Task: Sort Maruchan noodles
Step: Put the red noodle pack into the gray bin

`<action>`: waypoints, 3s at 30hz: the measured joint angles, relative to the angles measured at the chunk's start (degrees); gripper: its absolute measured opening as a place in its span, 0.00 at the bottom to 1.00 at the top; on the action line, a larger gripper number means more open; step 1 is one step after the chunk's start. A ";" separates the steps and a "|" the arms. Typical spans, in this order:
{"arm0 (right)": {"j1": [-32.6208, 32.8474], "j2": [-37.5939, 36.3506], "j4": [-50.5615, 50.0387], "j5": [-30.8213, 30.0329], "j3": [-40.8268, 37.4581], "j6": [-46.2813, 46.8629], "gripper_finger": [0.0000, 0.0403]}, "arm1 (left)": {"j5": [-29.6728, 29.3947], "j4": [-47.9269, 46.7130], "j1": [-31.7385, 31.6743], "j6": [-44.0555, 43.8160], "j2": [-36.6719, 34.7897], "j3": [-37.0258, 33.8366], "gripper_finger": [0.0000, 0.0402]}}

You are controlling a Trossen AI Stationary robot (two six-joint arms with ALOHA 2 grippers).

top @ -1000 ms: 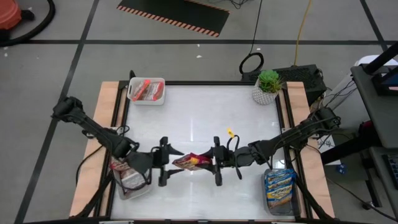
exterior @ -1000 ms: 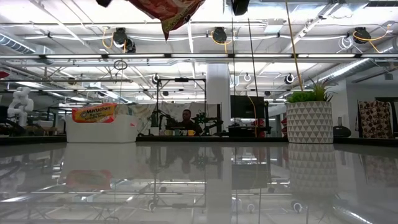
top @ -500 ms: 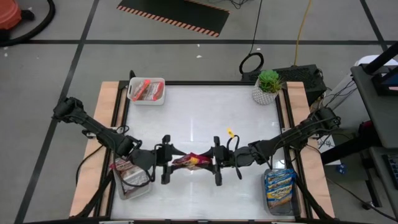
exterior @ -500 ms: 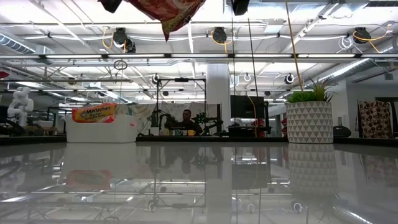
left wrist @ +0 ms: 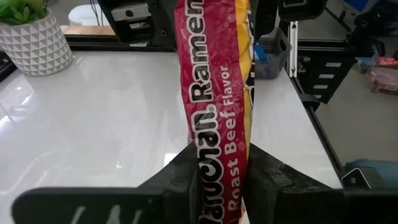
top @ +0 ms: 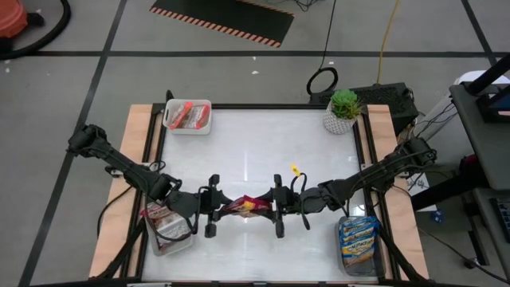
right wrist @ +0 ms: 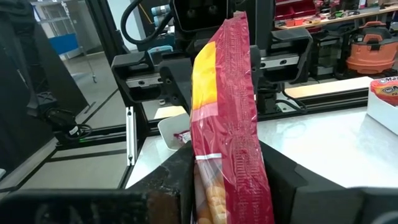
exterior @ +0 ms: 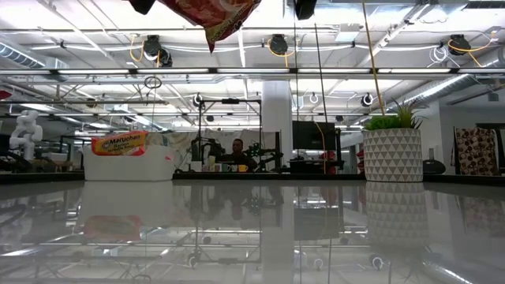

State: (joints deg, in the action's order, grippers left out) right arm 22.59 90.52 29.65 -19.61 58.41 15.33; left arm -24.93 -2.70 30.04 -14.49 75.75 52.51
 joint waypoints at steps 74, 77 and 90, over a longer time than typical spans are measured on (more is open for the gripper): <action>-2.64 -1.01 -1.31 -2.83 0.02 1.36 0.69 | 2.34 -68.46 33.62 -66.04 -17.70 0.02 0.20; -2.62 -1.01 -1.90 -2.81 0.02 1.75 0.69 | 3.49 -67.36 34.91 -67.77 -17.68 0.02 0.20; -2.42 -0.98 -3.39 -2.76 0.02 3.06 0.69 | 4.17 -67.72 40.93 -73.62 -16.04 0.02 0.20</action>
State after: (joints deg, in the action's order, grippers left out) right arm 20.17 89.54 26.26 -22.37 58.43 18.39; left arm -20.75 -70.42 70.97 -88.11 59.71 52.53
